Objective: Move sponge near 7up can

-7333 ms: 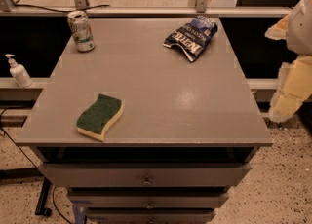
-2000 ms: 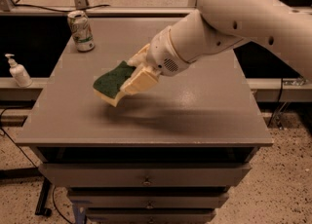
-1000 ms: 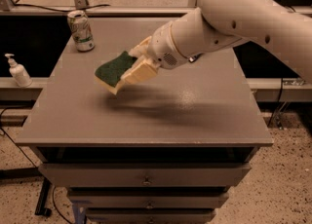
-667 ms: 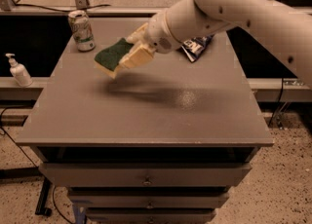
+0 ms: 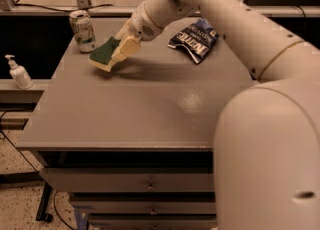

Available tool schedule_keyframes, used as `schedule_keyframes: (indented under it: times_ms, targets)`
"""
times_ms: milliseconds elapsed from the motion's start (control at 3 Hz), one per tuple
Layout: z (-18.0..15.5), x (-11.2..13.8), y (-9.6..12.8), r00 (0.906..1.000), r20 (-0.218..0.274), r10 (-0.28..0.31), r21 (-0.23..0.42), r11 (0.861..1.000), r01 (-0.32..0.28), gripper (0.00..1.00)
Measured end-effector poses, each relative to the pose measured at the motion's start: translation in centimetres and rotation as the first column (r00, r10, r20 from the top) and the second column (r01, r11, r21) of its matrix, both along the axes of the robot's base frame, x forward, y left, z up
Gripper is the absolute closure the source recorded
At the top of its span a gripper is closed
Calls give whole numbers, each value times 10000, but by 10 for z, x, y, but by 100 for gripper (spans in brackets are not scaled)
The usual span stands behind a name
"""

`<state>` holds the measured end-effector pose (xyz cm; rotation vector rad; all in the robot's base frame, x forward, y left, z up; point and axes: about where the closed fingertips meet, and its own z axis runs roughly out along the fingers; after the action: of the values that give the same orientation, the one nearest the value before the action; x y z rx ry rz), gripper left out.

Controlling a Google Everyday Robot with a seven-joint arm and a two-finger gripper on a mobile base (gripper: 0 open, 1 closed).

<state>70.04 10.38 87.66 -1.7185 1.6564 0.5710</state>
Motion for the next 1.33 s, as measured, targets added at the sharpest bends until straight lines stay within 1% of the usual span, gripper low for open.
schedule_keyframes:
  times_ms: [333,667,1000,1333]
  targets:
    - [-21,31,18,9988,-260,427,-292,9986,-434,100]
    - [-8,61,35,9984,151,536,-16,9986,-536,100]
    - [16,77,45,9959,764,483,232,9985,-502,100]
    - [23,86,46,9942,1008,382,155,9991,-400,100]
